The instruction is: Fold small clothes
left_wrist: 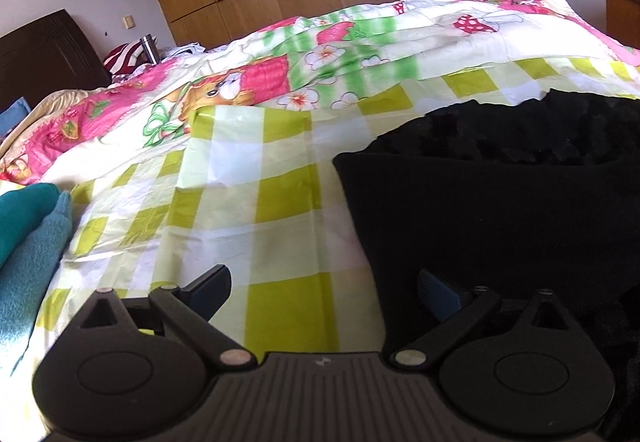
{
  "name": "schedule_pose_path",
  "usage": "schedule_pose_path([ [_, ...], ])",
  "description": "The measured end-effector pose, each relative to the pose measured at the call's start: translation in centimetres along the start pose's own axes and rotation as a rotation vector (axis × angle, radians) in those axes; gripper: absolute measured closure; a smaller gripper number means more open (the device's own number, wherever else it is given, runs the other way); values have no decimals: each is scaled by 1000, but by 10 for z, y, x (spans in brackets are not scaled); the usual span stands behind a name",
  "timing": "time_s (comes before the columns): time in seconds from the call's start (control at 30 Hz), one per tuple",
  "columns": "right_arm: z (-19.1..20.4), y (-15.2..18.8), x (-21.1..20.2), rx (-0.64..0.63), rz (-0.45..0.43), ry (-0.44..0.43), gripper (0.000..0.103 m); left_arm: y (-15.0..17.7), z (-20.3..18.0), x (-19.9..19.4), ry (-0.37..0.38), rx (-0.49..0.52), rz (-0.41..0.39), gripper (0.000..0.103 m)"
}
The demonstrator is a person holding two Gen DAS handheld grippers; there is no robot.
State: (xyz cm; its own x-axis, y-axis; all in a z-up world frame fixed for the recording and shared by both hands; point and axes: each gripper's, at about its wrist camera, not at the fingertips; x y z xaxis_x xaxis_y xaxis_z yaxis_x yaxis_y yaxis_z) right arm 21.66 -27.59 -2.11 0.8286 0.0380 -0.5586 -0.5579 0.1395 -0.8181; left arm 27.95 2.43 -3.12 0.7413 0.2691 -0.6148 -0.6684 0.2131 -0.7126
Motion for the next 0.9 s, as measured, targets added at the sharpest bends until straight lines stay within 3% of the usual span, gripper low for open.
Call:
schedule_pose_path([
  [0.17, 9, 6, -15, -28, -38, -47, 72, 3, 10, 2, -103, 41, 19, 0],
  [0.27, 10, 7, -4, -21, 44, -55, 72, 10, 13, 1, -104, 68, 45, 0],
  [0.4, 11, 16, -28, -48, 68, -80, 72, 25, 33, -32, -47, 52, 15, 0],
  [0.63, 9, 62, -108, -69, 254, -147, 72, 85, 54, -112, 213, 129, 123, 0],
  [0.8, 3, 95, -153, -19, 419, -200, 68, 126, 50, -149, 298, 190, 199, 0],
  [0.9, -4, 114, -158, 57, 515, -228, 63, 133, 50, -160, 296, 194, 210, 0],
])
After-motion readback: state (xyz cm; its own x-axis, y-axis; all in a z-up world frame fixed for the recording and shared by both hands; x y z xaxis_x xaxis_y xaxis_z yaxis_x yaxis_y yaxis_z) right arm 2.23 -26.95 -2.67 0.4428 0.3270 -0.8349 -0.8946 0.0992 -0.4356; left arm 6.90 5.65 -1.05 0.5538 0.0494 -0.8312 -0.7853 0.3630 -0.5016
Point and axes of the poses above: each gripper's, at about its wrist camera, not at the fingertips, and x roughly the way its jaws point, z to its left, y to its underside, and after that the axes turned 10 degrees about -y, right-handed
